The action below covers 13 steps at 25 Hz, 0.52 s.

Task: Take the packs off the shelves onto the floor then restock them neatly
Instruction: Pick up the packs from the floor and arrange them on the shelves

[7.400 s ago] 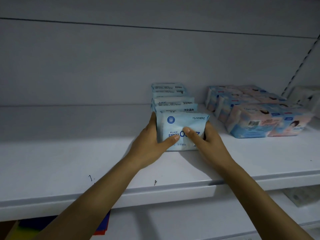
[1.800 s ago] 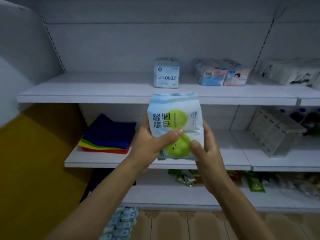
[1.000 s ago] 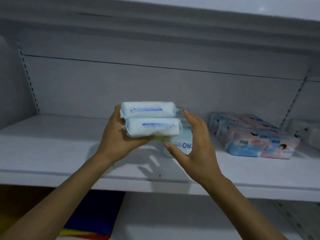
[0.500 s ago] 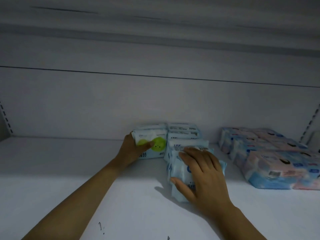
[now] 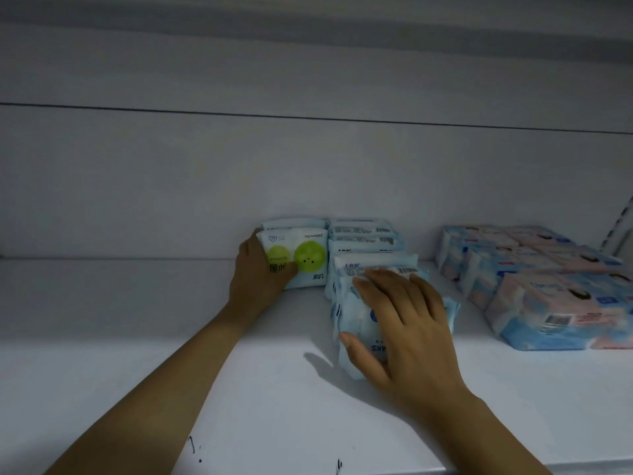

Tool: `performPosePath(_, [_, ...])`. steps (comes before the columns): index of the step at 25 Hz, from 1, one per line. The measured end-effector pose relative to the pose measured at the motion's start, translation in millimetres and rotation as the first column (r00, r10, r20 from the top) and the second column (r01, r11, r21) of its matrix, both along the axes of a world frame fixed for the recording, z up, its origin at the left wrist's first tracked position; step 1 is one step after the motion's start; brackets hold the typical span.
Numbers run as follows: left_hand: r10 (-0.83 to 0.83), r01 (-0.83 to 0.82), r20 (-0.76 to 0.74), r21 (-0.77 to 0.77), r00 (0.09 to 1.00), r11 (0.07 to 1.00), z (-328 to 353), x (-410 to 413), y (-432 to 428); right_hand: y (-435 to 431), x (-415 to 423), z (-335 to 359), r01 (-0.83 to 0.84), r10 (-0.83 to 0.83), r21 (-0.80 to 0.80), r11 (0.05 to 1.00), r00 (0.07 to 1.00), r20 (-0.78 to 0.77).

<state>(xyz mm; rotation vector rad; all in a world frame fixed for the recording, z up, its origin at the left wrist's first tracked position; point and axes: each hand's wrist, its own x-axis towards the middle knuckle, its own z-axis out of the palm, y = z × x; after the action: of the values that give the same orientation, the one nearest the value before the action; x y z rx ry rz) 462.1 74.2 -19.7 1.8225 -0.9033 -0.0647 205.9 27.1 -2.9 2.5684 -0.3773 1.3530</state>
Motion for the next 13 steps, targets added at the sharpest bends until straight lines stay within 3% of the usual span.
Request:
performPosePath(2, [0.119, -0.121, 0.085, 0.012, 0.989, 0.993, 5.1, -9.7, 4.7, 3.6, -1.7, -1.3, -0.03, 0.03, -0.004, 1.0, 0.999, 0.023])
performPosePath(4, [0.211, -0.199, 0.317, -0.069, 0.925, 0.978, 9.3, -16.9, 10.6, 5.5, -1.5, -3.1, -0.037, 0.038, -0.021, 0.999, 0.999, 0.039])
performPosePath(5, [0.232, -0.194, 0.51, -0.127, 0.828, 0.973, 11.4, -20.9, 12.1, 5.2, -1.1, -3.0, -0.041, 0.042, -0.021, 0.999, 0.999, 0.034])
performPosePath(7, [0.186, -0.092, 0.818, -0.162, 0.545, 0.983, 9.2, -23.3, 6.6, 2.6, 0.1, -4.1, -0.044, 0.045, -0.019, 0.999, 0.999, 0.016])
performPosePath(9, [0.018, -0.024, 0.926, -0.01, 0.377, 1.0, 5.7, -29.0, 2.0, 0.4, 1.9, -8.0, -0.032, 0.033, -0.034, 0.999, 0.999, 0.016])
performPosePath(11, [-0.103, -0.05, 0.929, 0.129, 0.356, 0.99, 3.8, -29.9, 0.9, -0.3, 3.6, -8.0, -0.02, 0.022, -0.064, 0.998, 0.999, 0.025])
performPosePath(13, [-0.187, -0.08, 0.899, 0.237, 0.397, 0.968, 7.6, -30.1, 3.3, -0.5, 4.2, -5.6, -0.007, 0.009, -0.084, 0.996, 1.0, 0.019])
